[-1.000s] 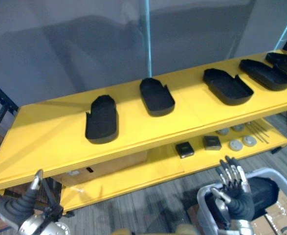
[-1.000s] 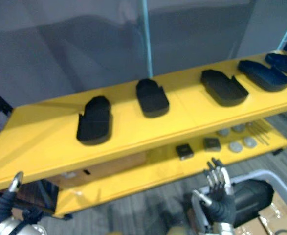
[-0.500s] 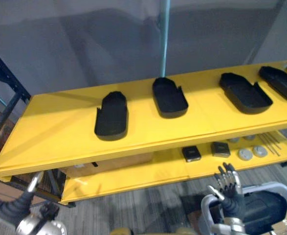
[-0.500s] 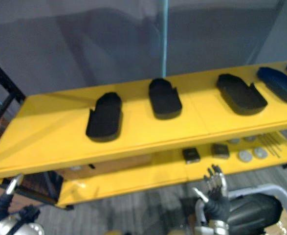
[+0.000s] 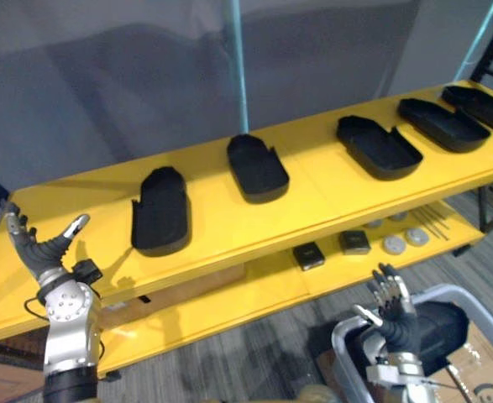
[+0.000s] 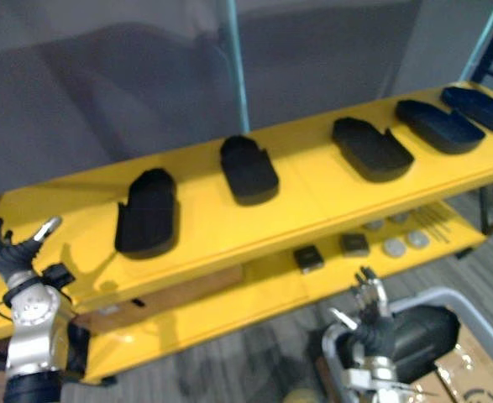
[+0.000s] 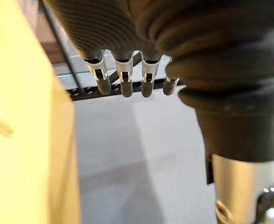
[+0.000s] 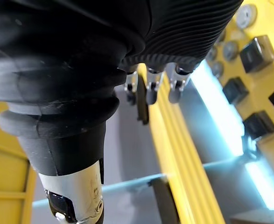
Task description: Walk over and take plastic housings, then place them on the shelf
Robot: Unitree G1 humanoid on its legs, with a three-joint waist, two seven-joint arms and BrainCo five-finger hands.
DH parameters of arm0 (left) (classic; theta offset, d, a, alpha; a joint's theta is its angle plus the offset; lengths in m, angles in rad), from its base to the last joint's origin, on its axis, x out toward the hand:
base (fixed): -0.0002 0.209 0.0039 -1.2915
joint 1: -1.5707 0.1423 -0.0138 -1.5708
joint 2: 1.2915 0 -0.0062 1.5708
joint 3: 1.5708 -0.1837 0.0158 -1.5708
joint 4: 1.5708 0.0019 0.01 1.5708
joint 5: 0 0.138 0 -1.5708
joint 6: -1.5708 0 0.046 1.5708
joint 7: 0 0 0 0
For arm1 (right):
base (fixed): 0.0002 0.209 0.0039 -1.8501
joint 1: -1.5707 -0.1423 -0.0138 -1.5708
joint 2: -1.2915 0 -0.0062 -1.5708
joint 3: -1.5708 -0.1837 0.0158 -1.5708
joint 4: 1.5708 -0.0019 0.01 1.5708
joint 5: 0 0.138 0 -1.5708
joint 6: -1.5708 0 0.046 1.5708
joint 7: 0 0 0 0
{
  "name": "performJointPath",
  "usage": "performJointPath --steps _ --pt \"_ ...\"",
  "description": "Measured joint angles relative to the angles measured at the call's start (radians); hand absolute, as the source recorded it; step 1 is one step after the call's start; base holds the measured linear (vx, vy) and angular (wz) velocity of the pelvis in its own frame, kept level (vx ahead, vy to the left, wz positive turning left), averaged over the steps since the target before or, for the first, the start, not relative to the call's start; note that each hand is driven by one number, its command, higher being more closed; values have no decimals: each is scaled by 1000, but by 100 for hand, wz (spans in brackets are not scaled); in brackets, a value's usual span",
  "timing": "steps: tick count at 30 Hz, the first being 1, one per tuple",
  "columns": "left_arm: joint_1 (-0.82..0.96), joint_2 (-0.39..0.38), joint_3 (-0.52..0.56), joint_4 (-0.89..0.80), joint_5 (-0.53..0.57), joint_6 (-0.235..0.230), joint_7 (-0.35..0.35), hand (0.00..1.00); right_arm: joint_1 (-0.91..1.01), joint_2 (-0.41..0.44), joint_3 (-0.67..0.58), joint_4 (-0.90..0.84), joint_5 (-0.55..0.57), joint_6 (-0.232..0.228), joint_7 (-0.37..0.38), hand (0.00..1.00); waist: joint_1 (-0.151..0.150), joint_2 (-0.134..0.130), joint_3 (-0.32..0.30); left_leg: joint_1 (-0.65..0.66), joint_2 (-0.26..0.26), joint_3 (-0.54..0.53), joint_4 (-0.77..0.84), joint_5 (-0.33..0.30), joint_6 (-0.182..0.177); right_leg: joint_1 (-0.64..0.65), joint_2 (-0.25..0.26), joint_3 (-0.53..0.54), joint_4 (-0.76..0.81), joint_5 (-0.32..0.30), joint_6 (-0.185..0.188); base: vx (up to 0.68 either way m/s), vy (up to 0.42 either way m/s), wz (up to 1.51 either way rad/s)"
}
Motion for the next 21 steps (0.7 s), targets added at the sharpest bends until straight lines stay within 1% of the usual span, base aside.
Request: performJointPath --steps 3,4,5,7,9,10,11,12,13,14,17,19,21 --pt "0 0 34 26 -68 22 13 0 0 -2 4 -4 0 16 22 0 -3 3 -1 26 6 4 -28 12 -4 11 9 7 -3 3 -5 -32 -15 -6" --pt "0 0 34 26 -68 22 13 0 0 -2 4 -4 0 16 22 0 -3 3 -1 26 6 4 -28 12 -4 11 9 7 -3 3 -5 -46 -16 -3" --pt "0 -1 64 33 -97 30 28 0 5 -6 5 -30 -1 28 33 0 -3 8 -4 29 10 5 -29 13 -4 13 12 6 -5 4 -7 -63 -8 -2" --pt "0 -3 81 37 -173 36 67 0 17 -15 16 -64 0 38 38 0 -3 18 -10 28 12 10 -30 13 -4 13 14 7 -7 7 -8 -65 2 -3" --pt "0 -14 95 37 -209 37 73 0 19 -19 29 -81 -1 39 41 0 -3 24 -14 28 13 16 -30 13 -5 11 14 7 -7 7 -9 -49 9 -5" --pt "2 -23 104 37 -264 53 72 0 21 -19 39 -107 -2 40 42 0 -3 30 -18 28 14 24 -30 13 -5 4 14 14 0 6 -10 -54 14 -9" --pt "5 -26 104 37 -271 64 70 0 20 -20 44 -117 -2 41 45 0 -3 32 -19 26 14 27 -30 13 -5 -1 14 18 4 4 -12 -61 16 -11" --pt "6 -35 104 37 -272 76 62 0 20 -20 50 -138 -2 53 49 0 -1 35 -19 25 14 28 -30 13 -5 -4 14 20 7 4 -13 -44 12 -5" --pt "6 -60 103 36 -271 80 50 0 19 -20 59 -159 -2 67 58 0 -1 36 -19 26 14 29 -28 13 -5 -4 11 19 13 3 -13 -41 11 -2" --pt "8 -68 102 35 -271 83 46 0 19 -20 64 -165 -2 72 60 0 -1 35 -19 26 14 29 -27 13 -5 -5 10 19 17 2 -12 -36 12 0" --pt "34 -96 100 22 -273 89 41 0 18 -20 85 -184 -2 75 71 0 -1 31 -16 26 13 31 -24 13 -4 -11 6 20 32 -4 -9 0 0 0" --pt "56 -100 94 5 -279 113 40 0 19 -18 92 -187 -8 75 77 0 -1 24 -14 25 11 34 -22 13 -5 -22 2 22 56 -9 -7 0 0 0" --pt "67 -101 93 0 -305 117 41 0 18 -19 92 -188 -14 75 77 0 -1 24 -14 26 12 35 -21 13 -5 -24 -3 22 63 -12 -8 0 0 0"
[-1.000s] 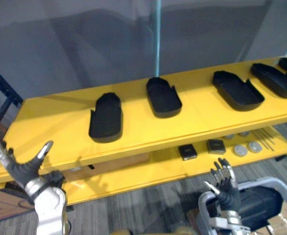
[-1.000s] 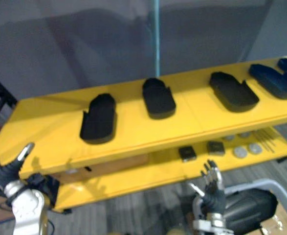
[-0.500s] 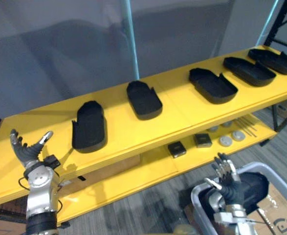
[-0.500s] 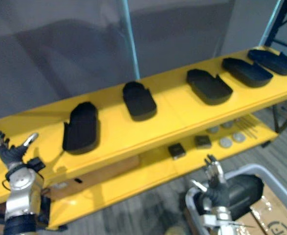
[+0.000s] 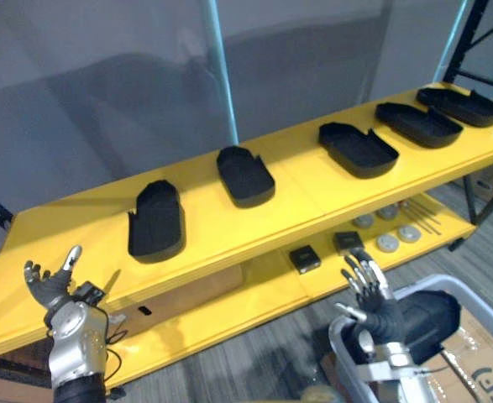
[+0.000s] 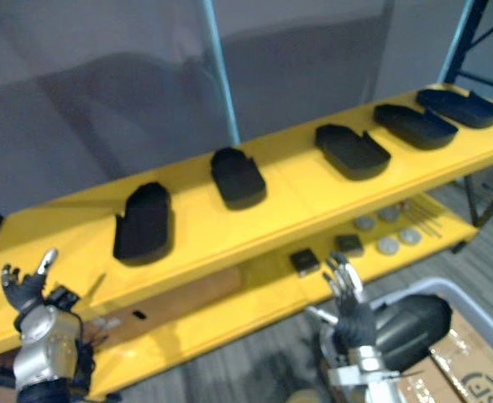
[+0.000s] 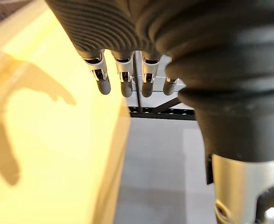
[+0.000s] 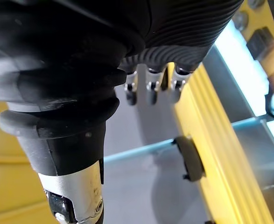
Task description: Walk over and take plastic housings, then place them on the shelf
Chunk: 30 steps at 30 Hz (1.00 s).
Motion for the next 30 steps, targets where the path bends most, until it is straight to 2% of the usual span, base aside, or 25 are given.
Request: performJointPath --steps 9,12,16,18,19,20,22,23,25,28,30 --pt "19 -45 -1 -11 -1 2 2 0 -2 -1 0 -3 -7 0 1 0 2 0 0 -16 0 0 35 -11 -6 -15 -6 -1 39 -15 -1 -19 2 0" --pt "24 -45 -1 -11 36 2 5 0 0 -2 3 -3 -7 0 4 0 1 2 -2 -17 -1 3 35 -15 -4 -14 -7 0 43 -17 1 -48 10 -2" --pt "24 -45 0 -46 38 -26 9 0 0 -2 8 -3 -7 0 9 0 1 5 -4 -17 0 5 35 -16 -2 -15 -8 2 47 -17 1 -8 3 0" --pt "24 -47 0 -70 -52 -83 6 0 1 -2 8 -3 -8 0 10 0 1 7 -7 -17 0 8 35 -16 -3 -18 -8 4 49 -18 0 4 6 -2" --pt "24 -57 1 -98 -162 -144 2 0 0 -2 8 -3 -8 -1 11 0 1 10 -10 -17 -1 12 35 -13 -8 -19 -8 6 51 -18 1 8 10 -5" --pt "24 -61 1 -105 -183 -158 2 0 0 -2 8 -3 -8 -1 11 0 1 11 -10 -17 -1 13 35 -12 -8 -19 -8 7 52 -18 1 14 10 -3" --pt "24 -98 0 -144 -335 -267 -9 0 1 -1 10 -3 -15 -2 18 0 1 15 -13 -16 -1 13 35 -12 -8 -20 -8 7 53 -18 1 0 0 0" --pt "24 -108 1 -150 -363 -291 -17 0 1 -1 10 -3 -17 -3 21 0 1 15 -13 -15 -1 14 35 -12 -8 -20 -8 7 53 -18 1 0 0 0" --pt "26 -143 1 -174 -460 -382 -44 0 1 4 12 0 -21 -3 22 0 1 14 -14 -15 0 14 35 -12 -8 -22 -7 7 52 -18 1 0 0 0" --pt "57 -160 0 -220 -471 -469 -48 0 3 12 12 8 -36 -3 22 0 1 10 -19 -15 0 14 35 -12 -8 -22 -7 7 52 -18 1 0 0 0" --pt "77 -160 3 -246 -420 -494 -32 0 12 17 9 9 -36 -4 23 0 3 6 -25 -16 0 14 34 -12 -8 -23 -7 7 51 -18 1 0 0 0"
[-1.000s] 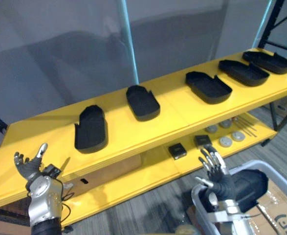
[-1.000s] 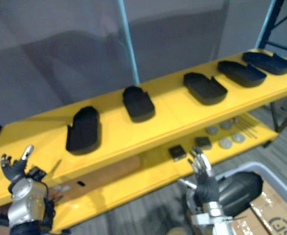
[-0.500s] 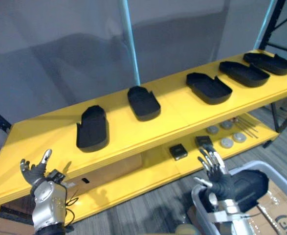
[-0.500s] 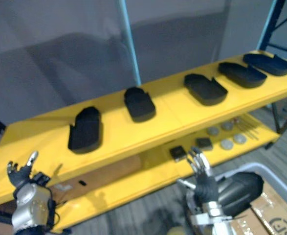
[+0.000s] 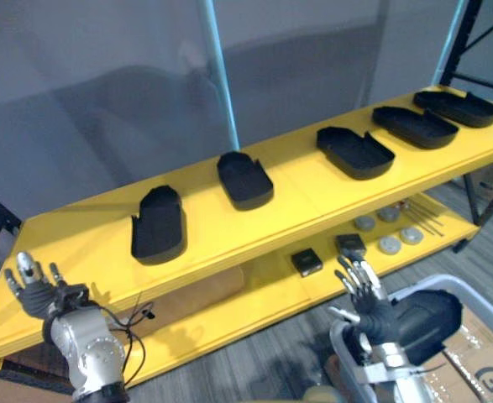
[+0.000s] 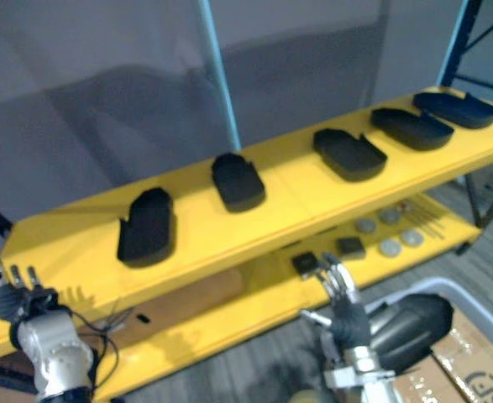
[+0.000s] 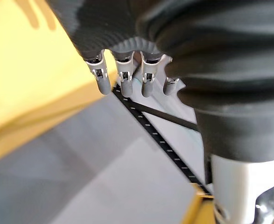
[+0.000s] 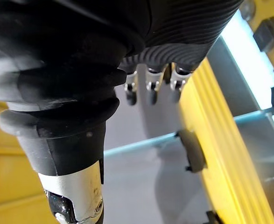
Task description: Walk over and take plastic housings, then place them on the shelf
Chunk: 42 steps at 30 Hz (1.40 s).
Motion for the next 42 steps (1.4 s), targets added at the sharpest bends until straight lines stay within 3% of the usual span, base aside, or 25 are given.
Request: performJointPath --steps 4,7,9,10,13,15,17,19,20,22,24,25,30,33,37,39,41,42 --pt "104 -4 10 -57 199 -55 31 0 23 6 -7 -1 1 -5 8 0 2 -9 -12 -1 -1 -1 -3 -1 1 2 -2 -4 -2 -4 2 0 2 1" --pt "274 -37 19 -167 370 -138 44 0 68 9 -14 -6 2 -18 25 0 11 -11 -11 -4 -5 -12 -4 -7 11 5 -7 -14 -2 -11 2 1 4 11" --pt "406 -78 22 -264 480 -193 77 0 118 17 -20 -25 8 -25 25 0 32 -13 -13 -13 -12 -31 -3 -12 11 8 -17 -35 2 -26 2 7 13 28" --pt "479 -106 38 -300 577 -214 128 0 141 22 -22 -48 11 -27 25 0 56 -11 -13 -17 -16 -37 -2 -12 12 7 -22 -41 5 -32 5 14 19 19" --pt "560 -133 53 -309 671 -212 209 0 151 37 -19 -51 20 -43 27 0 84 -14 -15 -20 -20 -52 -2 -12 12 13 -31 -66 9 -35 8 15 10 25" --pt "605 -163 51 -295 754 -155 255 0 150 44 -14 -51 32 -47 25 0 108 -15 -16 -21 -21 -62 0 -12 12 20 -34 -80 5 -36 9 20 3 19" --pt "610 -173 46 -265 786 -107 248 0 154 48 -11 -51 35 -47 23 0 109 -21 -18 -21 -23 -81 1 -10 9 34 -35 -97 -6 -34 10 30 8 24" --pt "611 -182 37 -191 914 -17 233 0 158 50 -3 -49 42 -67 18 0 110 -36 -26 -33 -23 -95 2 -7 3 45 -35 -115 -25 -31 13 14 11 22" --pt "611 -182 34 -172 945 6 222 0 157 52 -2 -47 42 -73 16 0 110 -41 -29 -36 -24 -99 1 -7 3 45 -35 -119 -30 -29 14 9 8 18" --pt "611 -176 6 -91 1039 102 139 0 155 58 1 -32 50 -86 -10 0 113 -58 -39 -48 -23 -104 0 -7 3 45 -32 -125 -55 -18 17 29 24 9" --pt "605 -170 -20 -13 1062 164 72 0 147 62 0 -3 60 -91 -28 0 113 -66 -45 -55 -25 -104 -1 -7 3 47 -31 -127 -80 -3 20 35 51 3" --pt "603 -156 -41 42 1091 230 19 0 137 66 0 27 60 -93 -42 0 113 -69 -43 -57 -26 -104 -2 -7 3 52 -31 -127 -96 5 23 39 52 0" --pt "573 -70 -95 360 1153 399 -166 0 119 67 -1 94 77 -94 -66 0 111 -78 -47 -62 -31 -94 -4 -16 6 64 -32 -119 -133 19 29 16 44 -4" --pt "520 -2 -159 614 1218 450 -287 0 78 51 6 150 79 -93 -63 0 106 -74 -49 -64 -29 -85 -22 -12 0 62 -29 -112 -158 34 30 7 32 -8" --pt "435 28 -226 853 1264 476 -431 0 -6 29 18 216 78 -81 -63 0 103 -68 -50 -47 -29 -70 -61 1 -7 63 -24 -98 -187 48 32 39 18 -9" --pt "419 28 -242 890 1236 476 -458 0 -37 19 18 221 78 -75 -63 0 104 -64 -48 -32 -26 -55 -75 4 -8 64 -16 -86 -197 54 32 56 3 -16" --pt "385 29 -266 939 1133 493 -481 0 -73 9 16 227 78 -55 -63 0 97 -55 -42 -33 -25 -51 -78 4 -8 70 -14 -84 -214 65 32 74 2 -9" --pt "360 26 -277 968 1052 501 -502 0 -93 6 16 230 78 -39 -63 0 88 -64 -28 -29 -25 -52 -79 4 -8 78 -11 -84 -221 69 32 51 1 2"
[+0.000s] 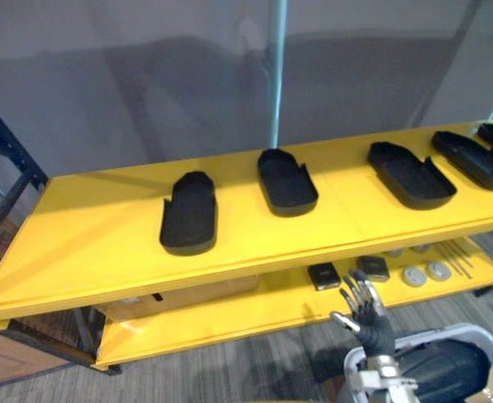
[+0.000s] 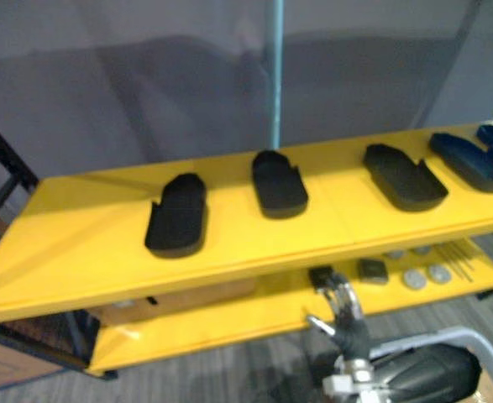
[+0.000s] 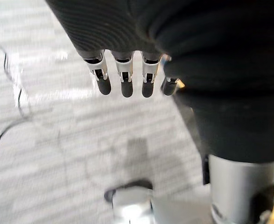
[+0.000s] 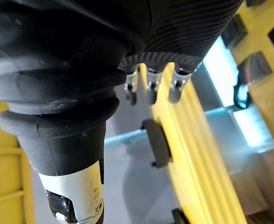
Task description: Walk over and take plastic housings, then place them on the shelf
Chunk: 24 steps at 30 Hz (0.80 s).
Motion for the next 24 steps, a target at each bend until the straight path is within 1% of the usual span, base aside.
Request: performJointPath --steps 2,3,4,5,7,8,9,10,11,13,14,15,16,18,19,20,21,22,23,24 --pt "-27 -11 -1 33 -104 26 -27 0 -17 1 0 8 0 15 0 0 -6 10 7 2 -1 0 -1 0 0 2 0 0 -3 1 0 0 0 0" --pt "-47 -22 -2 62 -174 44 -45 0 -20 1 0 9 0 28 0 0 -8 12 17 8 -1 1 -4 0 0 7 0 1 -7 3 1 37 8 -1" --pt "-61 -35 -4 81 -268 63 -53 0 -20 3 0 9 0 41 0 0 -9 12 23 14 -1 0 -5 0 0 18 1 -1 -13 3 1 34 3 1" --pt "-66 -42 -5 90 -307 70 -53 0 -17 3 0 9 0 45 0 0 -9 11 23 15 -1 0 -5 0 0 20 1 -1 -13 3 1 0 0 0" --pt "-71 -47 -8 101 -481 101 -61 0 -14 10 0 9 0 52 0 0 -10 3 29 19 3 1 -7 0 0 22 9 -1 -14 7 -4 -5 -7 -2" --pt "-71 -46 -12 102 -512 106 -67 0 -14 12 0 9 0 54 0 0 -11 -2 32 23 4 1 -7 0 0 25 11 -1 -14 7 -5 0 0 0" --pt "-69 -36 -26 104 -598 117 -73 0 -13 15 0 9 0 61 0 0 -11 -9 37 31 7 0 -8 0 0 35 14 -2 -16 8 -7 0 0 0" --pt "-69 -32 -30 106 -653 127 -73 0 -12 16 0 9 0 65 0 0 -11 -12 38 33 8 0 -8 0 0 37 14 -2 -16 8 -7 -44 -20 -3" --pt "-65 -23 -41 109 -752 157 -72 0 -11 20 0 9 0 66 0 0 -10 -17 41 36 8 0 -10 1 -2 38 14 -2 -17 9 -7 -57 -13 -3" --pt "-60 -17 -41 116 -895 207 -65 0 -7 28 -2 12 0 66 0 0 -10 -25 46 37 6 0 -12 4 -5 38 13 -2 -17 11 -7 -61 -6 -1" --pt "-56 -13 -41 116 -993 237 -46 0 -2 35 -2 14 0 66 0 0 -9 -31 48 39 4 -1 -16 8 -4 40 12 -2 -18 14 -6 -62 2 1" --pt "-48 -11 -43 116 -1095 263 -12 0 6 44 -1 15 0 66 0 0 -8 -36 50 46 2 -1 -27 16 -3 43 10 -2 -21 16 -4 -62 3 1" --pt "-44 -10 -43 116 -1151 270 11 0 10 47 -1 15 0 66 0 0 -8 -38 51 46 0 -1 -33 21 -3 44 9 -3 -24 18 -4 -68 2 3" --pt "-39 -9 -44 115 -1353 295 107 0 22 53 -2 15 0 65 -1 0 -6 -45 55 45 -4 -4 -42 32 0 40 6 -5 -29 26 -2 -69 6 3" --pt "-35 -9 -44 115 -1401 299 138 0 24 54 -2 15 0 63 -1 0 -6 -47 56 45 -5 -4 -48 36 1 40 5 -6 -30 27 -2 -75 7 3" --pt "-33 -9 -42 115 -1479 299 198 0 27 56 -3 15 0 62 -2 0 -6 -50 58 45 -8 -5 -54 41 2 38 3 -7 -30 28 0 -70 4 3" --pt "-34 -10 -40 114 -1536 298 244 0 28 58 -3 15 0 61 -2 0 -6 -52 58 45 -10 -6 -63 47 3 36 1 -8 -31 30 1 -63 4 5" --pt "-35 -10 -37 114 -1631 298 326 0 28 60 -3 16 0 58 -3 0 -6 -54 59 45 -13 -9 -67 50 4 35 -1 -9 -32 31 3 -45 9 3" --pt "-35 -10 -31 116 -1664 299 366 0 28 61 -3 20 0 53 -4 0 -5 -55 60 45 -14 -11 -67 50 4 36 -2 -9 -32 32 4 -41 14 4" --pt "-34 -13 -16 118 -1708 300 441 0 27 63 -2 34 0 37 -8 0 -5 -58 59 45 -17 -17 -67 50 4 37 -5 -10 -33 33 5 -21 16 4"
